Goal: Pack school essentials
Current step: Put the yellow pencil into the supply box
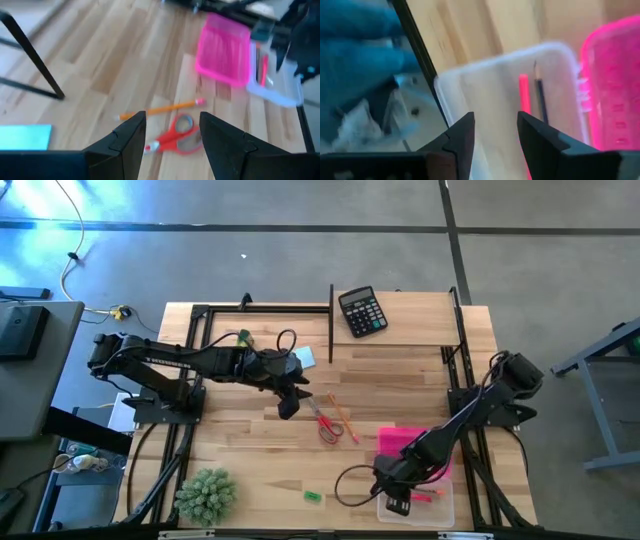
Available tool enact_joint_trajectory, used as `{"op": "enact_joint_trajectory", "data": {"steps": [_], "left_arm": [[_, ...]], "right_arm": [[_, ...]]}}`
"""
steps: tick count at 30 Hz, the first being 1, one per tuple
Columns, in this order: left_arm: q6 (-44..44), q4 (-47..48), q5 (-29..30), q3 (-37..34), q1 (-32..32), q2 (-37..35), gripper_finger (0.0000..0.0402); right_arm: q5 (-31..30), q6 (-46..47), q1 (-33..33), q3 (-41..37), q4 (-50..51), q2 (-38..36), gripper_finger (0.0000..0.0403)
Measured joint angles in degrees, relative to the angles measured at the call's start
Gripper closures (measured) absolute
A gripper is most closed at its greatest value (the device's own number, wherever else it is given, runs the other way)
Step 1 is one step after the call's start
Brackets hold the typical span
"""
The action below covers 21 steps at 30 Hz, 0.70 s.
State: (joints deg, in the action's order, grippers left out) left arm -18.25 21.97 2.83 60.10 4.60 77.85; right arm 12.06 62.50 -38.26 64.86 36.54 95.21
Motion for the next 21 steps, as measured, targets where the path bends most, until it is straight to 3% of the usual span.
{"op": "enact_joint_trajectory", "data": {"steps": [10,15,21], "left_arm": [[3.5,11.5,-2.8,0.0,0.0,-2.2,0.0228],[5.2,16.2,-2.7,0.0,0.6,-5.6,0.0228],[7.4,21.5,-2.8,0.0,2.3,-10.1,0.0228]], "right_arm": [[-21.7,12.2,2.3,0.0,-2.3,-8.6,0.0265],[-25.5,11.4,5.9,0.0,-5.8,-9.9,0.0265],[-25.6,5.4,11.6,0.0,-11.8,-9.9,0.0265]]}}
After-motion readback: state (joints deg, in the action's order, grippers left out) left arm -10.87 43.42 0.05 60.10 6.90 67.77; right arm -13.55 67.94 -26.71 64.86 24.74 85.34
